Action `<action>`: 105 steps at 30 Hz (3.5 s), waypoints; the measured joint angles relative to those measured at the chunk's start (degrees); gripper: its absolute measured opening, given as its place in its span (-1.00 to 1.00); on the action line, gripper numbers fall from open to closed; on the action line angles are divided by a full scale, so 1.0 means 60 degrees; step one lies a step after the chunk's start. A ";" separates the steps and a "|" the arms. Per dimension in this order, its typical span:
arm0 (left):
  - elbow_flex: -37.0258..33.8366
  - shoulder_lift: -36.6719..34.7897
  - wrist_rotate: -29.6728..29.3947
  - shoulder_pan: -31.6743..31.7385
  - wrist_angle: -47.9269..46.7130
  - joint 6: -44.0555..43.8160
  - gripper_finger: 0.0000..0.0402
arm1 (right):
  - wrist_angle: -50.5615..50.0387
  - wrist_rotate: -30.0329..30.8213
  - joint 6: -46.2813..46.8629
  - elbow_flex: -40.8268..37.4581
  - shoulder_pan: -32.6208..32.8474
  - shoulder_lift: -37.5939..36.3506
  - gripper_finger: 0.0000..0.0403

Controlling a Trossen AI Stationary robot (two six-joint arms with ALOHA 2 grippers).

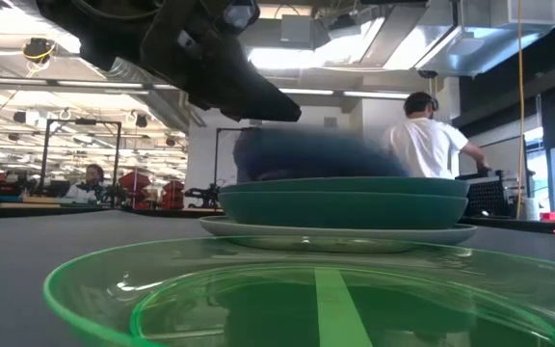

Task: Stack plastic plates
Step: Stack the gray plate on the light orange plate, then stack the light orange plate on the gray plate

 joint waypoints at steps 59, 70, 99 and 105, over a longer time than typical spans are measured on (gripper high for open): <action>-0.4007 -0.2965 -0.2318 -0.1406 0.2780 -0.1395 -0.48 | -0.8422 -0.3633 0.6479 -0.1596 -0.1509 0.0760 -0.20; -0.4007 -0.2965 -0.2317 -0.1406 0.2637 -0.1406 -0.48 | -0.8415 -0.4856 0.2994 -0.1424 -0.2788 0.2803 -0.20; -0.4007 -0.2965 -0.2331 -0.1406 0.2557 -0.1402 -0.48 | -0.9679 -0.4852 0.1483 -0.1021 -0.2998 0.3336 -0.98; -0.4007 -0.2962 -0.2294 -0.1406 0.2596 -0.1398 -0.48 | -1.0559 -0.4858 0.1814 -0.0198 -0.2987 0.2919 -0.99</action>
